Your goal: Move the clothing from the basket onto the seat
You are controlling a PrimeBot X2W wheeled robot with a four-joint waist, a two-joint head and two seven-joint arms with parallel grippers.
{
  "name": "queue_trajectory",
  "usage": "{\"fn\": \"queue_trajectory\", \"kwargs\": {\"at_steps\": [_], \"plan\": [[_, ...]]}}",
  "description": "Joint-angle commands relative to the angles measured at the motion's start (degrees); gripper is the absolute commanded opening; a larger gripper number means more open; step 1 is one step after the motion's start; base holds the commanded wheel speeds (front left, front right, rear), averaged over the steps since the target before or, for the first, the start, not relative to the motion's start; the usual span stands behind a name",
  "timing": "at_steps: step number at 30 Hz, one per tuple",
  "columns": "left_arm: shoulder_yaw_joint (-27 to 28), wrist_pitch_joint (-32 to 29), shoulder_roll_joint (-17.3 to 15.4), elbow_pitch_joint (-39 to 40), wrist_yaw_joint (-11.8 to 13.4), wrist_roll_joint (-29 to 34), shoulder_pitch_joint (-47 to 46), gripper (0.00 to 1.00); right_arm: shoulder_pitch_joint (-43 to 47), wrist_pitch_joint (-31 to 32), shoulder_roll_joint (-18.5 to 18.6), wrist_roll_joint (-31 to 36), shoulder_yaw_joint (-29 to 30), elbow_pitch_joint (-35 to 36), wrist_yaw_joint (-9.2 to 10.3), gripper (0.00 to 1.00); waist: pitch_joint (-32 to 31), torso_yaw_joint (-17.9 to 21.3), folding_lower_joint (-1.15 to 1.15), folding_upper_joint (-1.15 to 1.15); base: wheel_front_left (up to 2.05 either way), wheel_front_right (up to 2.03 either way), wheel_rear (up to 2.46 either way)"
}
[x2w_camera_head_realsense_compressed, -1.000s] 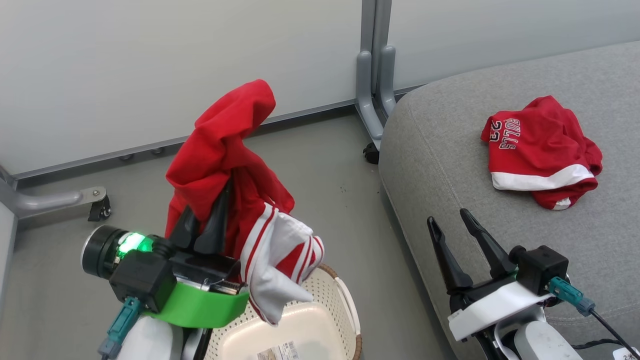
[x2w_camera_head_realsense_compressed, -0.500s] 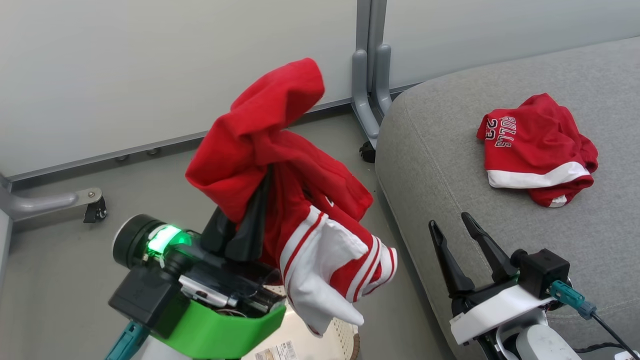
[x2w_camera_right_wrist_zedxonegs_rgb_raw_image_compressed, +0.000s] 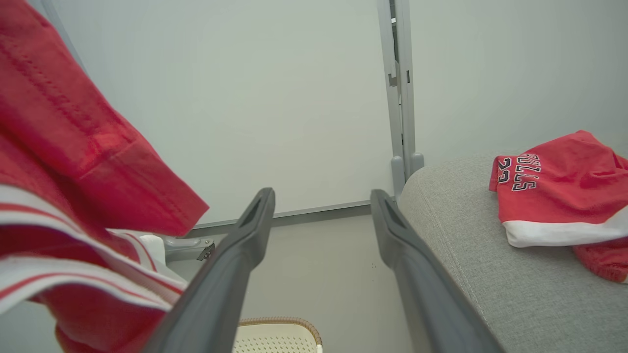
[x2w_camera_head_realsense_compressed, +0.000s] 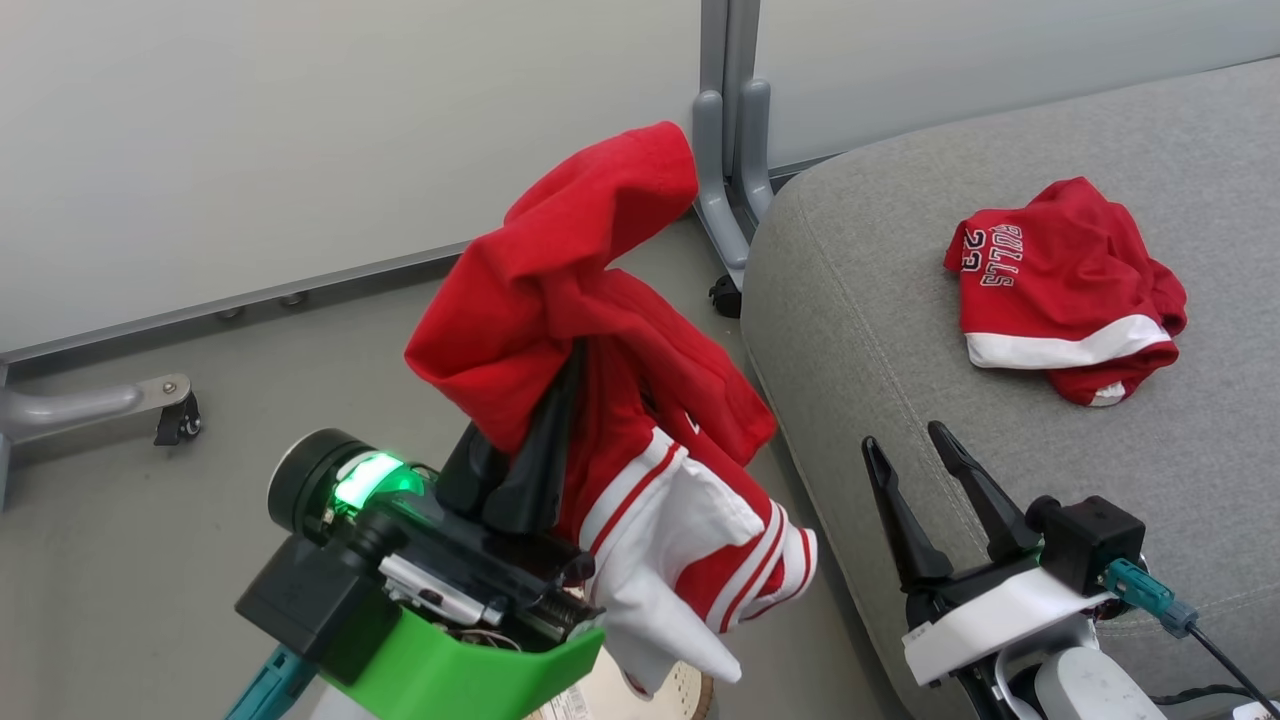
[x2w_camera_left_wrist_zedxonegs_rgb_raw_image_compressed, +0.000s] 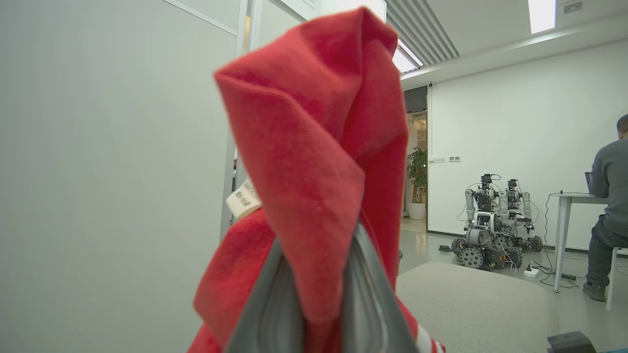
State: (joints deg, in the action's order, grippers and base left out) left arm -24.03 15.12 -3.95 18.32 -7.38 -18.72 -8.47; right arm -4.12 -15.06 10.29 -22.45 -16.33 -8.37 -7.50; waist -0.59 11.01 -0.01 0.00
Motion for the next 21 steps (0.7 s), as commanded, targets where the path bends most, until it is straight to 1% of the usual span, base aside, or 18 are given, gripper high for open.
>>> {"fn": "queue_trajectory", "kwargs": {"at_steps": [1, 3, 5, 8, 11, 21], "plan": [[0.21, 0.03, 0.18, 0.13, -0.19, -0.37, -1.02, 0.00, -0.05, -0.17, 0.09, 0.42, 0.00, 0.03, 0.02, 1.00, 0.02, 0.11, 0.01, 0.00, 0.00, 0.00, 0.00], [0.34, 0.03, 0.09, -0.05, -0.19, -0.23, -1.05, 0.00, -0.09, -0.17, 0.05, 0.42, 0.07, 0.00, 0.02, 1.00, 0.02, 0.24, 0.01, 0.00, 0.00, 0.00, 0.00], [0.44, 0.03, -0.02, -0.22, -0.19, -0.12, -1.20, 0.00, 0.12, -0.17, -0.56, -1.14, 0.53, 0.09, 0.02, 1.00, 0.05, 0.32, 0.01, 0.00, 0.00, 0.00, 0.00], [0.53, 0.03, -0.15, -0.47, -0.19, 0.07, -1.31, 0.00, -0.34, -0.17, 0.22, -1.95, 0.08, 0.93, 0.02, 1.00, 0.14, 0.43, 0.01, 0.00, 0.00, 0.00, 0.00], [0.69, 0.03, -0.17, -0.63, -0.19, 0.17, -1.36, 0.00, -0.93, -0.17, 1.13, -3.37, -1.64, 2.70, 0.01, 1.00, 0.21, 0.57, 0.01, 0.00, 0.00, 0.00, 0.00], [1.04, 0.03, -0.14, -1.09, -0.19, 0.08, -1.19, 0.00, -2.90, -0.17, 8.44, -9.10, -13.68, 12.15, 0.01, 1.00, 0.33, 1.07, 0.01, 0.00, 0.00, 0.00, 0.00]]}}
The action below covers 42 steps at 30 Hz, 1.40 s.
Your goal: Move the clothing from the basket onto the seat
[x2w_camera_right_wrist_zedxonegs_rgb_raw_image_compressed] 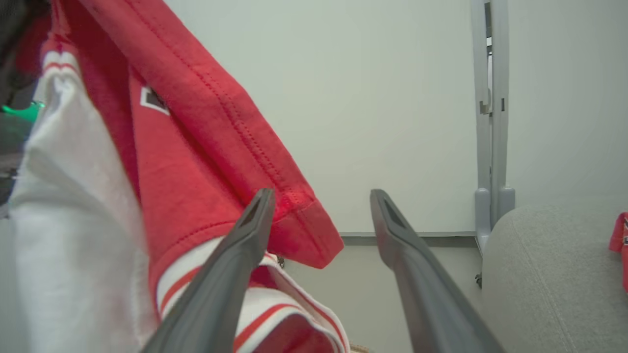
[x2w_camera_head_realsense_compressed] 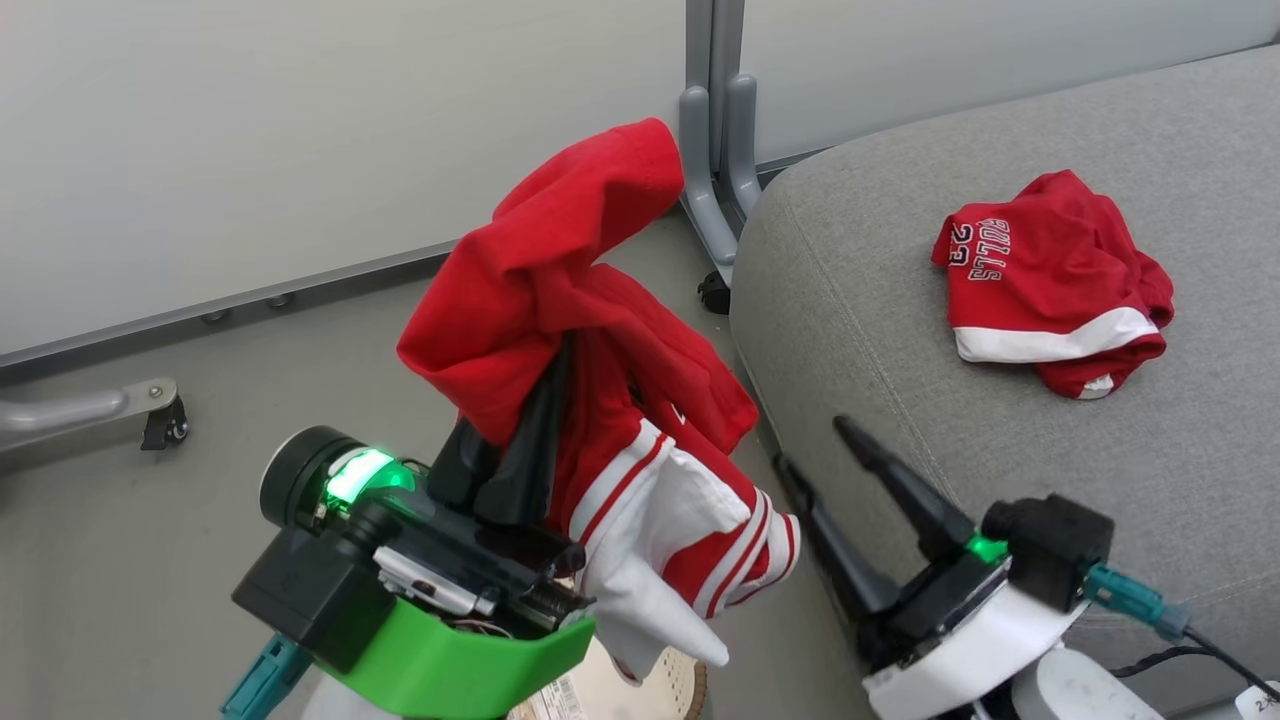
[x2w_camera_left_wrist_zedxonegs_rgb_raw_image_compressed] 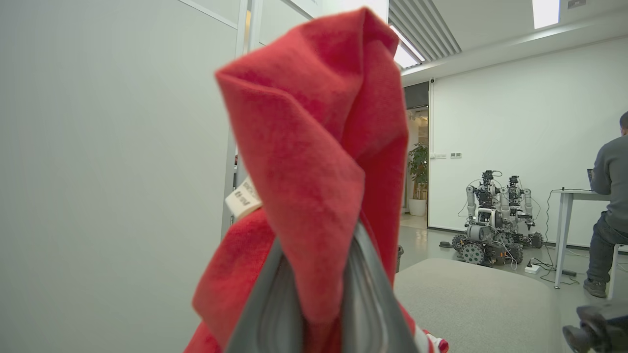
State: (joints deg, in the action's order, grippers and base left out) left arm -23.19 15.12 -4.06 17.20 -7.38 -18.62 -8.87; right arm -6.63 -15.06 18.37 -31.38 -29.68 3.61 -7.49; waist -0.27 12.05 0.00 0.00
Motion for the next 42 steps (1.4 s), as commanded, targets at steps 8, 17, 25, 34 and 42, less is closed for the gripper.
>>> {"fn": "queue_trajectory", "kwargs": {"at_steps": [8, 17, 25, 34, 42], "plan": [[0.03, 0.03, 0.00, -0.18, -0.20, 0.43, -1.08, 0.00, -4.06, -0.17, 5.50, -2.71, -10.30, 0.04, 0.00, 1.00, 0.19, 0.20, 0.00, 0.00, 0.00, 0.00, 0.00], [-0.47, 0.03, -0.05, -1.10, -0.20, 0.97, -1.08, 0.00, -9.49, -0.17, 6.62, -4.08, -18.40, 0.01, 0.00, 1.00, -0.12, -0.63, 0.00, 0.00, 0.00, 0.00, 0.00], [0.53, 0.03, 0.14, -2.15, -0.20, 1.50, -0.51, 0.00, -11.64, -0.17, 6.21, -5.32, -21.97, 1.11, 0.00, 1.00, -0.30, -1.37, 0.00, 0.00, 0.00, 0.00, 0.00], [-0.13, 0.03, -0.17, -2.88, -0.20, 2.35, -0.20, 0.00, -12.59, -0.17, 5.67, -3.70, -22.54, -2.03, 0.00, 1.00, -0.48, -1.44, 0.00, 0.00, 0.00, 0.00, 0.00], [-1.78, 0.03, 0.06, -2.37, -0.20, 1.78, -0.92, 0.00, -14.91, -0.17, 2.58, 4.60, -22.02, -12.00, 0.00, 1.00, -0.99, -1.82, 0.00, 0.00, 0.00, 0.00, 0.00]]}}
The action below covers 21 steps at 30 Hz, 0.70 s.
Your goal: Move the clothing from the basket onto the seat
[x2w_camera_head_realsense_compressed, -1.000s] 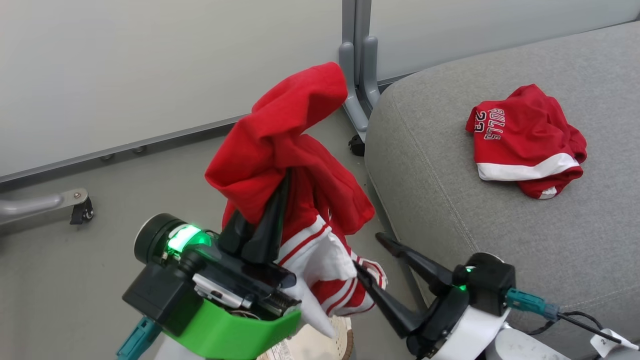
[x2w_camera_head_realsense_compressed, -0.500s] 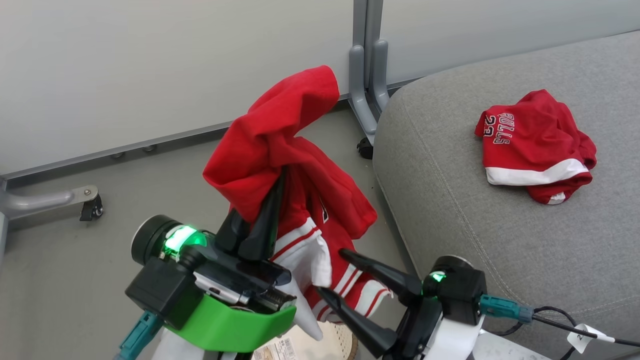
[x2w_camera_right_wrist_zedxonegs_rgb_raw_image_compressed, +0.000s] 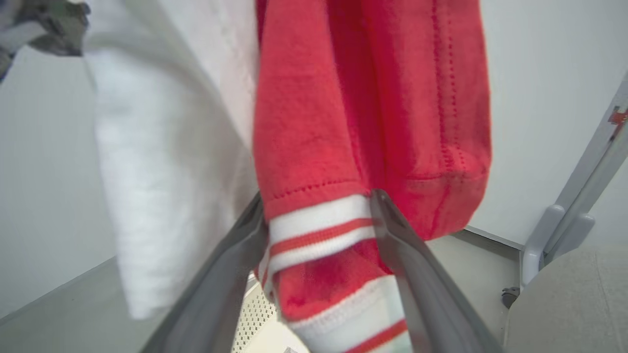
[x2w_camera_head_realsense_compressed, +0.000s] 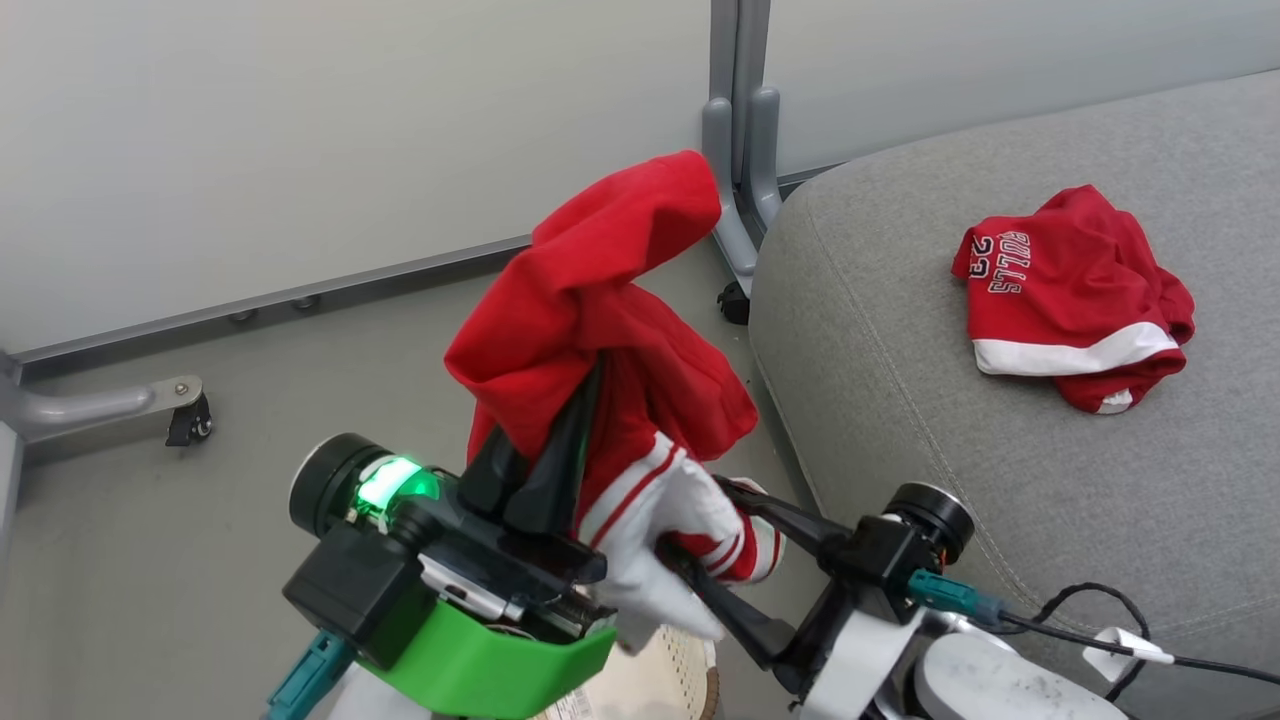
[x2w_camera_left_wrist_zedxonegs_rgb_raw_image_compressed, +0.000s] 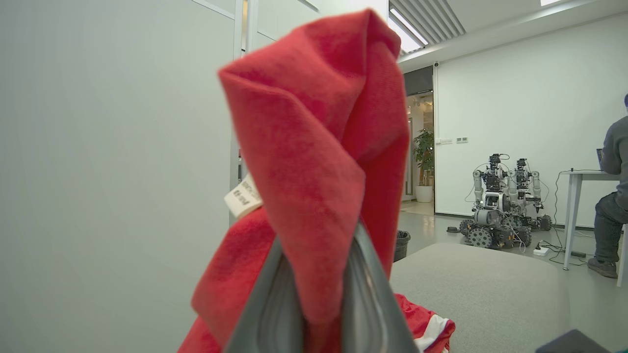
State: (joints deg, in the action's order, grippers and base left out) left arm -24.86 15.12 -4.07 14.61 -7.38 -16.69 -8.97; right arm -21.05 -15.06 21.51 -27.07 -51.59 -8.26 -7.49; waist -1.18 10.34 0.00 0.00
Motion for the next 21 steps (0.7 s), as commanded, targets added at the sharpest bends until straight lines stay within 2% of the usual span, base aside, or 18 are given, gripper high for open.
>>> {"fn": "queue_trajectory", "kwargs": {"at_steps": [1, 9, 20, 21], "plan": [[-0.32, 0.03, 0.09, 0.21, -0.20, -0.21, -0.82, 0.00, -0.58, -0.17, -1.35, 0.91, -0.04, -0.88, 0.00, 1.00, -0.15, -0.21, 0.00, 0.00, 0.00, 0.00, 0.00], [-2.95, 0.03, -0.75, -0.20, -0.20, -0.53, -0.96, 0.00, -3.06, -0.17, -4.85, 7.02, -0.92, -6.49, 0.01, 1.00, -0.83, -1.13, 0.00, 0.00, 0.00, 0.00, 0.00], [-7.78, 0.03, -1.71, -1.34, -0.20, -0.62, -1.60, 0.00, -6.71, -0.17, -8.59, 6.12, -5.10, -12.98, 0.01, 1.00, -1.34, -2.20, 0.00, 0.00, 0.00, 0.00, 0.00], [-7.92, 0.03, -1.67, -1.43, -0.20, -0.71, -1.61, 0.00, -6.81, -0.17, -8.87, 5.85, -5.05, -13.20, 0.01, 0.04, -1.30, -2.31, 0.00, 0.00, 0.00, 0.00, 0.00]]}}
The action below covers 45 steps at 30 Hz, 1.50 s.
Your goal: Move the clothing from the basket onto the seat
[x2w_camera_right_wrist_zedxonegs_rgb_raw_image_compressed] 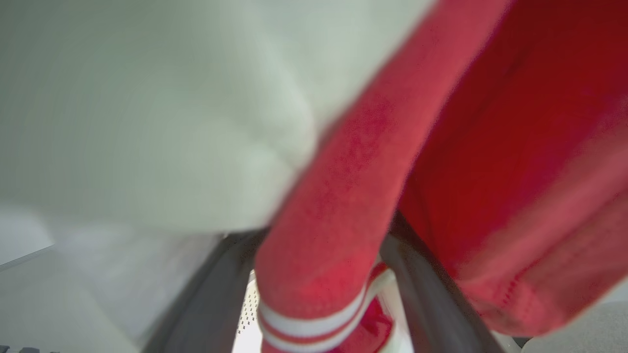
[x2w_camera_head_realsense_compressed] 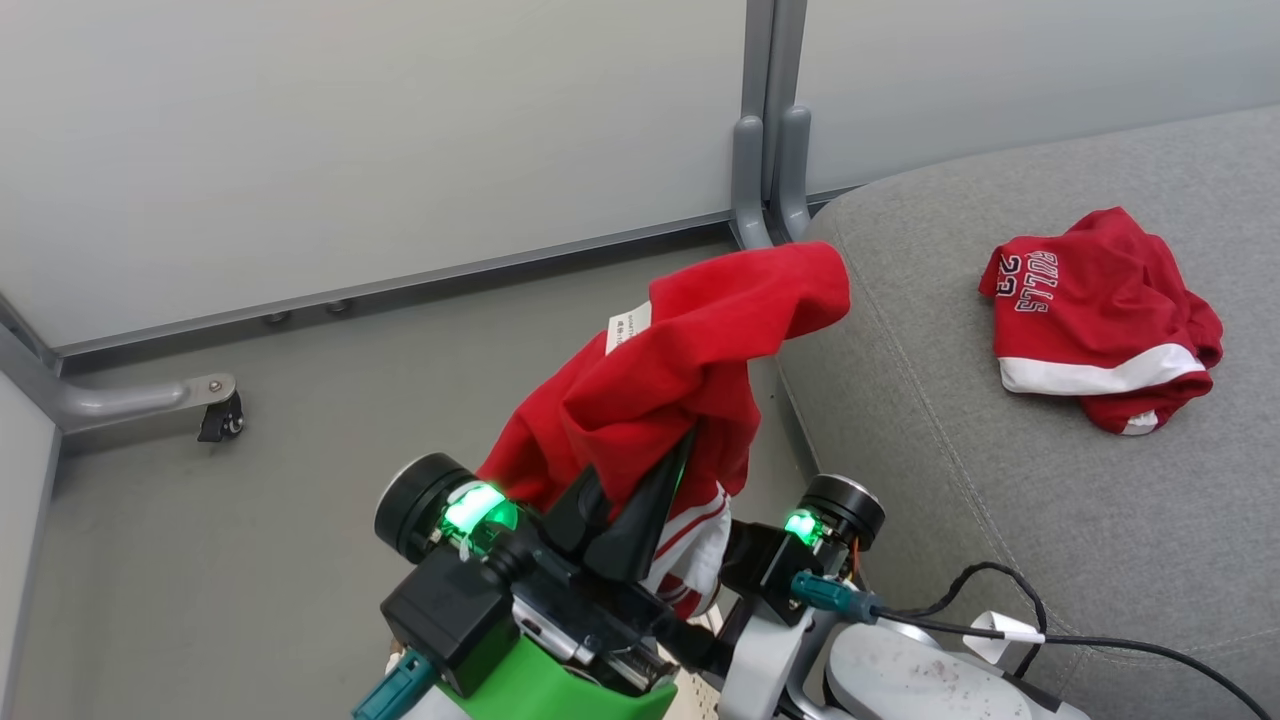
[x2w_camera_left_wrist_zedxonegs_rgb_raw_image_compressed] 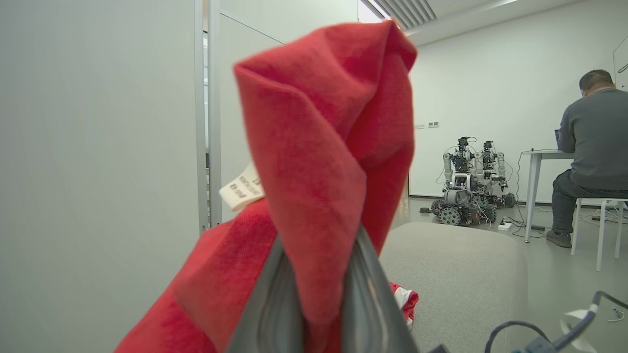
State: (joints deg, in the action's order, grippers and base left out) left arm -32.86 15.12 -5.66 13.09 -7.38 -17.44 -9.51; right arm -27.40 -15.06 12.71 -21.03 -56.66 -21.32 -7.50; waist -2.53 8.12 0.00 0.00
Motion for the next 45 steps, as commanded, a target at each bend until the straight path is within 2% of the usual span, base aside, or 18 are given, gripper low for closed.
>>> {"fn": "queue_trajectory", "kwargs": {"at_steps": [1, 20, 45], "plan": [[0.02, 0.03, -0.04, 0.01, -0.20, -0.04, -1.10, 0.00, -0.65, -0.17, -0.18, -0.39, 0.13, -0.04, 0.02, 0.00, 0.09, -0.17, 0.00, 0.00, 0.00, 0.00, 0.00], [2.55, 0.02, 0.04, -2.61, -0.20, -0.30, 0.34, 0.00, 4.39, -0.18, 0.00, -1.69, 9.14, 7.10, 0.02, 0.00, 0.71, 1.04, 0.00, 0.00, 0.00, 0.00, 0.00], [3.13, 0.02, 0.48, -3.24, -0.20, -0.89, 1.07, 0.00, 6.91, -0.18, -0.51, -2.19, 14.33, 9.25, 0.02, 0.00, 0.46, 1.00, 0.00, 0.00, 0.00, 0.00, 0.00]]}}
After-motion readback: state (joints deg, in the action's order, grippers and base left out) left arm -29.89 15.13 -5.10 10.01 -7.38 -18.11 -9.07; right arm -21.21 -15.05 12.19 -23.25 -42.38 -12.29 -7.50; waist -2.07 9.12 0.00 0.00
